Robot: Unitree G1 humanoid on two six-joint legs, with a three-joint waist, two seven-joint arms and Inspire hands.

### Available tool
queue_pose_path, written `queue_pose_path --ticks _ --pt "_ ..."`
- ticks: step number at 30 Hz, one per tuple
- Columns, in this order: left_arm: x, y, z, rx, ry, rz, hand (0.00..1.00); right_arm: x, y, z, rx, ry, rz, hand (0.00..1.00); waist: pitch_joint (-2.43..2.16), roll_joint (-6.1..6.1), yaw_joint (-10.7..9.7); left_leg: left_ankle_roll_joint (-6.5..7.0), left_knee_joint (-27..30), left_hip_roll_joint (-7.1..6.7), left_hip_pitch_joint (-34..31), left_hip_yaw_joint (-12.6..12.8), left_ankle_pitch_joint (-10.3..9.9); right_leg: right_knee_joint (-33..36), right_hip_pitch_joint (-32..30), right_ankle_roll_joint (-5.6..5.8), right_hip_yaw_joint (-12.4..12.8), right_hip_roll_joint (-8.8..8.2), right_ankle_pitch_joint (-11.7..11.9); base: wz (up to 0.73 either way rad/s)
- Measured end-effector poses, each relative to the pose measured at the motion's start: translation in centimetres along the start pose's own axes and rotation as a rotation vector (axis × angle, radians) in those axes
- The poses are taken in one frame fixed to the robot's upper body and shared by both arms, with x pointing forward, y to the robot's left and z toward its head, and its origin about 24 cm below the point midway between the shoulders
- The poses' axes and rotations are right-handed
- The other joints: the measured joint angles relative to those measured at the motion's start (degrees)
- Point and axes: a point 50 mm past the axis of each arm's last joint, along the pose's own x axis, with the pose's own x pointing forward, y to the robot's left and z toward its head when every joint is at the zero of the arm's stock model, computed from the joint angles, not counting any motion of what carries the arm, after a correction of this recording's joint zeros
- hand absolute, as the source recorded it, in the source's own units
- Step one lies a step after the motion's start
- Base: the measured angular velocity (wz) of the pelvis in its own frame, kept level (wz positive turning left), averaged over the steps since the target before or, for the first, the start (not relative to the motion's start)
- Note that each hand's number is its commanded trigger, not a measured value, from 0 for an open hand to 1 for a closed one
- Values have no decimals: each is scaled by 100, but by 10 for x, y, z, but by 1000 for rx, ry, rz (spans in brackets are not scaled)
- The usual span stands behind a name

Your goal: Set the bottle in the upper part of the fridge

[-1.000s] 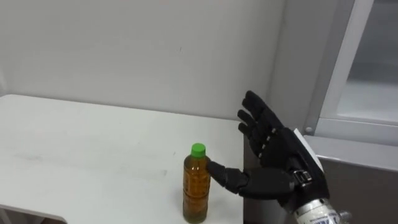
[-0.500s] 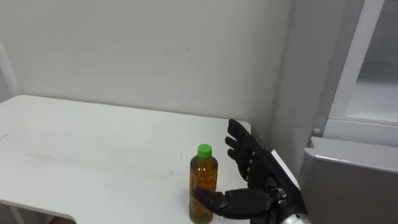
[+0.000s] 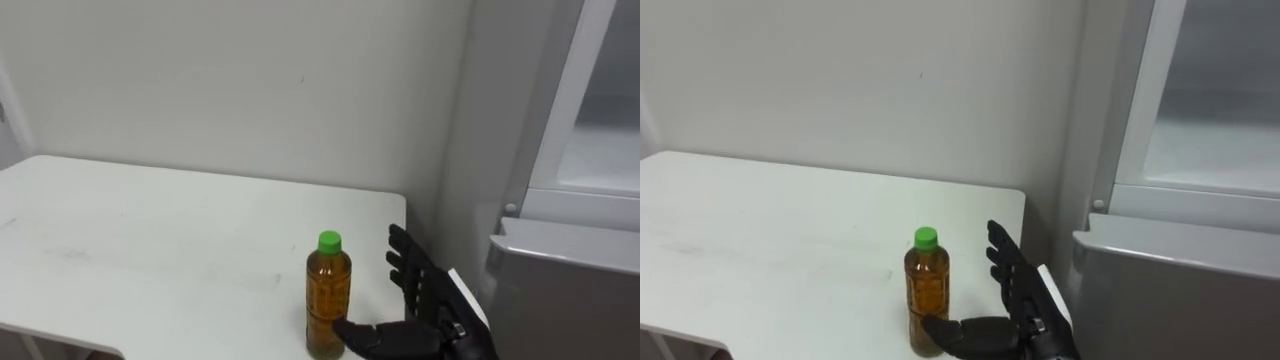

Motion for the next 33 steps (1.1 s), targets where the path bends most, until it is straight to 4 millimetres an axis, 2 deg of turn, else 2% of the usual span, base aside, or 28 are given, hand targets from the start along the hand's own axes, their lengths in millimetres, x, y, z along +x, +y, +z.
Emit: queue_pose_path --ticks 6,9,16,20,26,33 --pt "0 0 1 -1 -3 -3 0 -1 -3 -8 -25 30 -30 0 -3 -25 4 0 -4 -15 -10 -45 0 -50 18 2 -13 7 2 4" --pt "0 0 -1 -1 2 -7 0 -1 -5 -13 -29 52 -44 0 18 -36 22 0 -8 -24 -13 -99 0 -56 10 3 -25 8 3 4" --pt "-1 -1 -3 -7 13 -23 0 -2 -10 -20 -37 86 -87 0 29 -40 39 3 5 -52 -34 -162 1 -54 36 20 -144 -20 -5 8" --pt "-1 0 -7 -18 36 -29 0 -3 -14 -28 -84 117 -105 0 31 -30 160 4 26 -61 -61 -169 0 -55 54 31 -162 -28 -11 0" --pt "-2 -1 -17 -18 97 -46 0 -4 -16 -36 -93 170 -114 0 30 19 179 5 47 -71 -87 -178 0 -54 53 38 -189 -37 -15 3" --pt "-4 -12 -23 23 131 -87 0 -3 -16 -36 -95 176 -117 0 31 121 209 5 144 -69 -165 -178 -1 -54 34 39 -264 -49 -25 5"
